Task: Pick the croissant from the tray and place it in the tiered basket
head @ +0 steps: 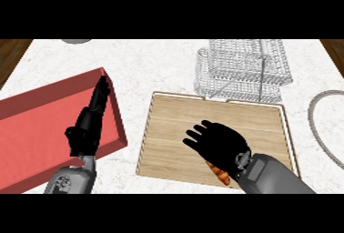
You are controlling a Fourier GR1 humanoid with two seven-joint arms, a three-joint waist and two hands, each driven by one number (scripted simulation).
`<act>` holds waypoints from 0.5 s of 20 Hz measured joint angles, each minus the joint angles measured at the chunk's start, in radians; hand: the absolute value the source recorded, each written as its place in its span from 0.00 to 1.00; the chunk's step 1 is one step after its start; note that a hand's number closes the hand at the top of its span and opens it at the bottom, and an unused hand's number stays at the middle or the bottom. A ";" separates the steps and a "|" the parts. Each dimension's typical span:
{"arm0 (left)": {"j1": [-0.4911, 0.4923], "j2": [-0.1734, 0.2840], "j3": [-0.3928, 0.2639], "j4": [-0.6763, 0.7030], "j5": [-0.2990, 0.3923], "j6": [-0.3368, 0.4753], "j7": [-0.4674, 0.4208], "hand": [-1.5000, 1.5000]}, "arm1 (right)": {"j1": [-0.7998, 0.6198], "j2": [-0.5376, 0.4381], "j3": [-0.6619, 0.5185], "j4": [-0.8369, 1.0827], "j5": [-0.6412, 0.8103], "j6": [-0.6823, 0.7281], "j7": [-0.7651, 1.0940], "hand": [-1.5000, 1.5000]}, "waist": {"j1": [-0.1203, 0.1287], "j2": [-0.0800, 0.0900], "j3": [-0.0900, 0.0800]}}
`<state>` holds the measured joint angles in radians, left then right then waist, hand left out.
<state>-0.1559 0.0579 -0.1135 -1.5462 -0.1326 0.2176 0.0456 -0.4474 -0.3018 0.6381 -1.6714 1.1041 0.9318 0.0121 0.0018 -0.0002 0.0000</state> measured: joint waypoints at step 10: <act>0.022 0.001 0.012 -0.035 -0.010 -0.025 0.014 0.50 | 0.063 0.023 -0.029 0.061 0.080 -0.165 -0.084 1.00 | 0.001 -0.002 -0.001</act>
<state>-0.1339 0.0591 -0.1015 -1.5813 -0.1422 0.1923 0.0596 -0.3843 -0.2785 0.6095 -1.6108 1.1842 0.7669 -0.0722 0.0027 -0.0023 -0.0008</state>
